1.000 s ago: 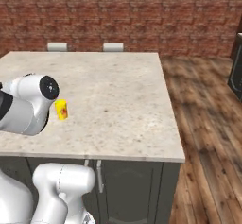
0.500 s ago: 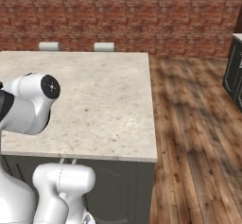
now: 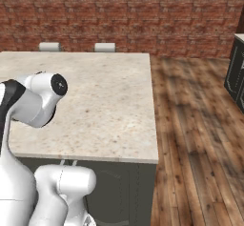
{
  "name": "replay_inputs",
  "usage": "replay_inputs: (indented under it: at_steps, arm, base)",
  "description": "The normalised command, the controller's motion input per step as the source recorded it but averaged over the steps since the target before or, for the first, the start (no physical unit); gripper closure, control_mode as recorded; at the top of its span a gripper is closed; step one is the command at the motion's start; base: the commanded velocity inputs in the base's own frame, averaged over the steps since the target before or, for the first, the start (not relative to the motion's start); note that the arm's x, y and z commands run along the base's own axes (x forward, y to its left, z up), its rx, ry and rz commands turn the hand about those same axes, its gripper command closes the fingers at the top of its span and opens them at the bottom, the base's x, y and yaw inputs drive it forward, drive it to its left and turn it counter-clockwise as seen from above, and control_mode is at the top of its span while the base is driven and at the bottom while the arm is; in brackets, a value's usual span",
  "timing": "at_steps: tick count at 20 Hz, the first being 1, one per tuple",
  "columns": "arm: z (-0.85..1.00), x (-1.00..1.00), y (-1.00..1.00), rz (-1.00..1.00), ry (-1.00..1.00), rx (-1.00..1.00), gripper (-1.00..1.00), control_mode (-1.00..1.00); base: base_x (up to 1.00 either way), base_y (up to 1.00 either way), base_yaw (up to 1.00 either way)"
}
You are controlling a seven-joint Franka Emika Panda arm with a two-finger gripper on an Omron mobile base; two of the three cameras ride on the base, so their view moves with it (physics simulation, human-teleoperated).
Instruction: Open the cabinet directly in front. Then move the beer and the cup to the dining counter with the jar on it.
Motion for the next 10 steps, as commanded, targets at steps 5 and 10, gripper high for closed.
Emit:
replay_inputs:
  at_steps: [5,10]
  arm:
    - [-0.52,1.0,0.64,0.0,0.0,0.0,1.0,-1.0]
    - [-0.66,0.58,0.78,0.0,0.0,0.02,1.0,-1.0]
  base:
    - [0.0,0.0,0.0]
    - [0.0,0.0,0.0]
